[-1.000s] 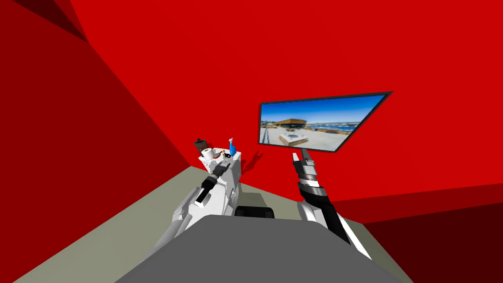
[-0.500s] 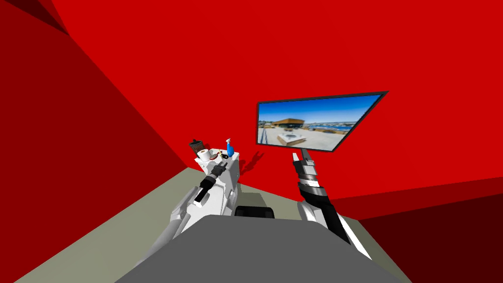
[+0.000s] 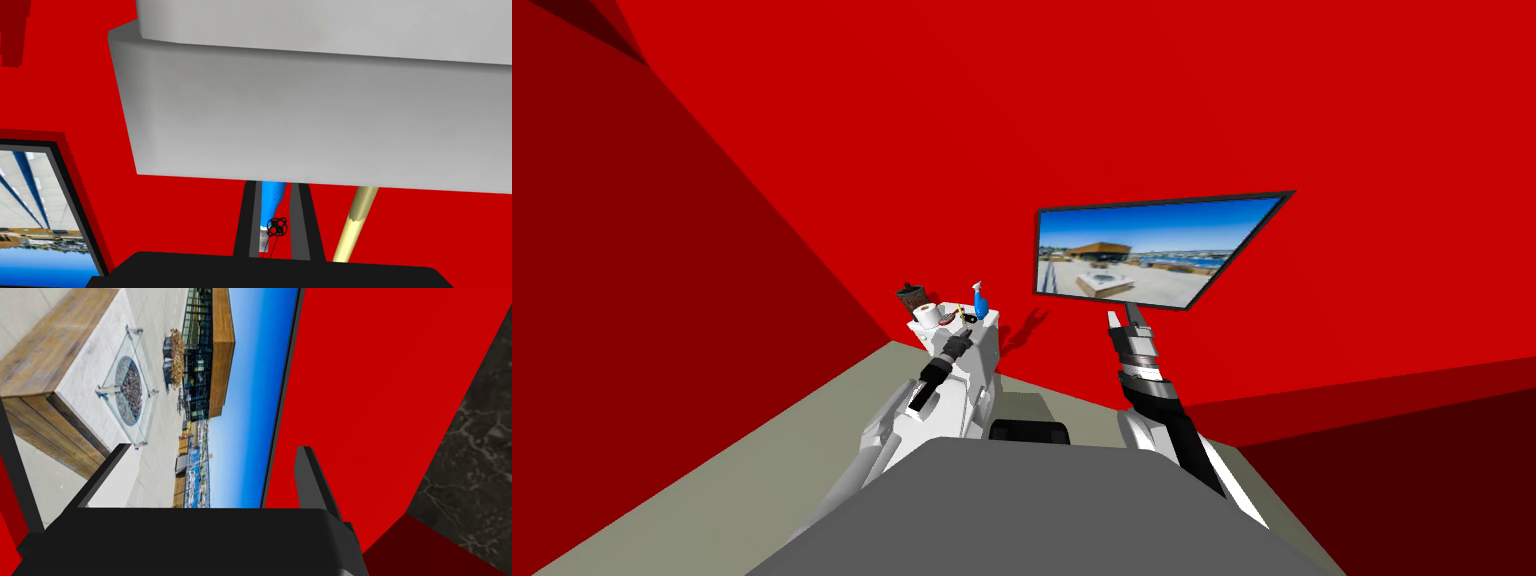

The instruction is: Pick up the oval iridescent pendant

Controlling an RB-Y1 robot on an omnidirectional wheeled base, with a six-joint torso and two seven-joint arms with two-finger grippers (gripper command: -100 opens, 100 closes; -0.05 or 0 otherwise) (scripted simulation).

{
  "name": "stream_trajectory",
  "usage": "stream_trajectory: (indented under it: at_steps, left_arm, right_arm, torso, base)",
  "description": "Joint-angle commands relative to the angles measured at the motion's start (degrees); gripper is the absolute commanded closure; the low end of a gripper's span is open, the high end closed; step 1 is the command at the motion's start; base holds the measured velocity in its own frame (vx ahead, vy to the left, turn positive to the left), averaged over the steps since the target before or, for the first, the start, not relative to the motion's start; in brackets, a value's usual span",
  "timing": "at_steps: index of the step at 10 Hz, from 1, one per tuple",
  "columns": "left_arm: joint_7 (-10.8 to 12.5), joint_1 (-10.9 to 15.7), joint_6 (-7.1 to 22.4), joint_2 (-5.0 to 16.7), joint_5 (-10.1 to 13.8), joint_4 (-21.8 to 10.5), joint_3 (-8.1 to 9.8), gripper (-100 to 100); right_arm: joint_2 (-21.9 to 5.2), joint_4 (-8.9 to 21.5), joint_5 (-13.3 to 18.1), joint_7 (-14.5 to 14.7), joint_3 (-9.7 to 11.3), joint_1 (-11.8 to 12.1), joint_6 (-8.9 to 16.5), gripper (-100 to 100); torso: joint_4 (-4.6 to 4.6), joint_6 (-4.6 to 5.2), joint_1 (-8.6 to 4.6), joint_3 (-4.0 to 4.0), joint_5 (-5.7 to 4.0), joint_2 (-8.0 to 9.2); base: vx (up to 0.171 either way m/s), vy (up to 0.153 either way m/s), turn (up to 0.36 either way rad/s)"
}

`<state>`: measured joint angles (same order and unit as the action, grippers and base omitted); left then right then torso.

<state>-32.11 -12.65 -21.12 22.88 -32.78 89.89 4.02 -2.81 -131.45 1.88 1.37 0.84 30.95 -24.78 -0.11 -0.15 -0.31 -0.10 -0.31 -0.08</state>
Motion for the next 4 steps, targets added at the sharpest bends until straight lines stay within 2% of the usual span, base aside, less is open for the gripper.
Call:
stream_trajectory:
  at_steps: [1,2,3,4]
  left_arm:
    - [0.0,0.1,-0.3,1.2,0.4,-1.3,1.63,100]
    - [-1.2,-0.2,0.1,-0.7,-0.8,0.0,-0.67,100]
    - [-0.7,0.3,-0.5,-0.1,-0.3,-1.2,0.42,100]
    - [-0.9,0.3,-0.5,-0.2,-0.3,-1.2,0.24,0]
  right_arm:
    - [0.0,0.0,0.0,0.0,0.0,0.0,0.0,0]
    - [0.0,0.0,0.0,0.0,0.0,0.0,0.0,0]
    - [0.0,0.0,0.0,0.0,0.0,0.0,0.0,0]
    - [0.0,0.0,0.0,0.0,0.0,0.0,0.0,0]
  torso:
    - [0.0,0.0,0.0,0.0,0.0,0.0]
    - [-0.02,-0.01,-0.07,-0.05,-0.02,-0.1]
    - [-0.03,-0.02,0.05,-0.01,0.03,0.01]
    - [0.01,0.01,0.07,0.02,0.02,0.04]
  base:
    - [0.029,-0.036,-0.06]
    - [-0.013,0.024,0.14]
    - [-0.019,0.021,0.03]
    - [0.0,0.0,0.0]
